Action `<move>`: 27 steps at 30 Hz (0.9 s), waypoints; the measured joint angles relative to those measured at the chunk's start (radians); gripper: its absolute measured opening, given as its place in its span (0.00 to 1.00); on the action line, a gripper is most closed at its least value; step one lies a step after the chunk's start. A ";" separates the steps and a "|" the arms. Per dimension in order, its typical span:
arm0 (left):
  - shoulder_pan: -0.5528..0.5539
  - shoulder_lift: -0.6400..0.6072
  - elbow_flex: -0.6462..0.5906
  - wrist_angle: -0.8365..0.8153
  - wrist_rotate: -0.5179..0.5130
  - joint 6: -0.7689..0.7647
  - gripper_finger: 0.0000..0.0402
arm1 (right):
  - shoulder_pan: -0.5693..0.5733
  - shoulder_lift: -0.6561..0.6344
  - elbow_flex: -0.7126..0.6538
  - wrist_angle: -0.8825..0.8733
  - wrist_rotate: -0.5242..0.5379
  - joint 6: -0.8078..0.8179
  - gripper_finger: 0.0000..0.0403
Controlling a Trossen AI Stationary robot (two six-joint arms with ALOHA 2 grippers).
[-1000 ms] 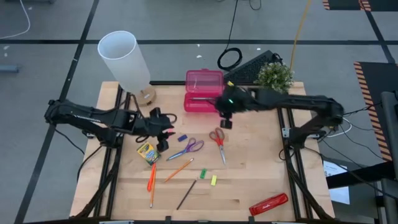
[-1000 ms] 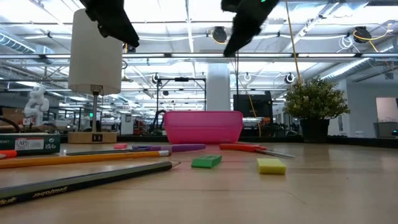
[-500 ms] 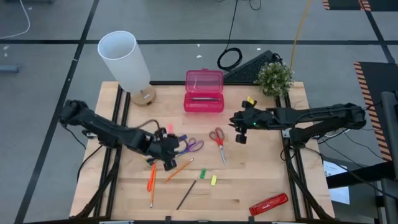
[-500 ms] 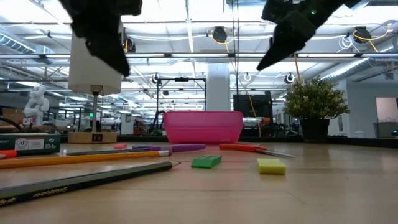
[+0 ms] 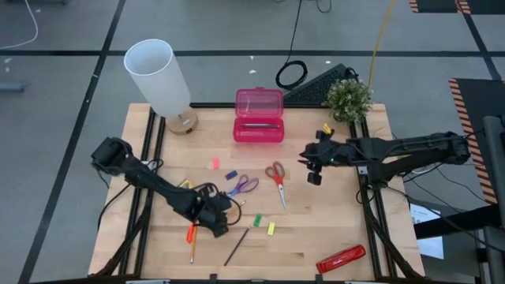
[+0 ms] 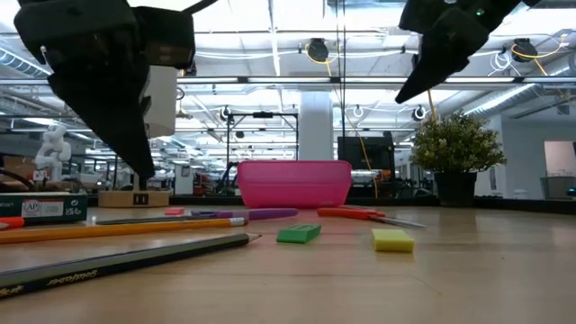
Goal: Pack school essentials
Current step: Put the right yellow pencil into the red supply box
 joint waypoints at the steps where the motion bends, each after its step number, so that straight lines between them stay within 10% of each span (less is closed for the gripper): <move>1: -0.008 0.008 0.000 0.012 0.000 -0.004 0.32 | 0.008 -0.003 0.000 -0.003 0.000 0.010 0.25; 27: -0.082 0.054 0.000 0.081 -0.137 0.015 0.32 | 0.080 -0.014 0.000 -0.019 0.000 0.037 0.25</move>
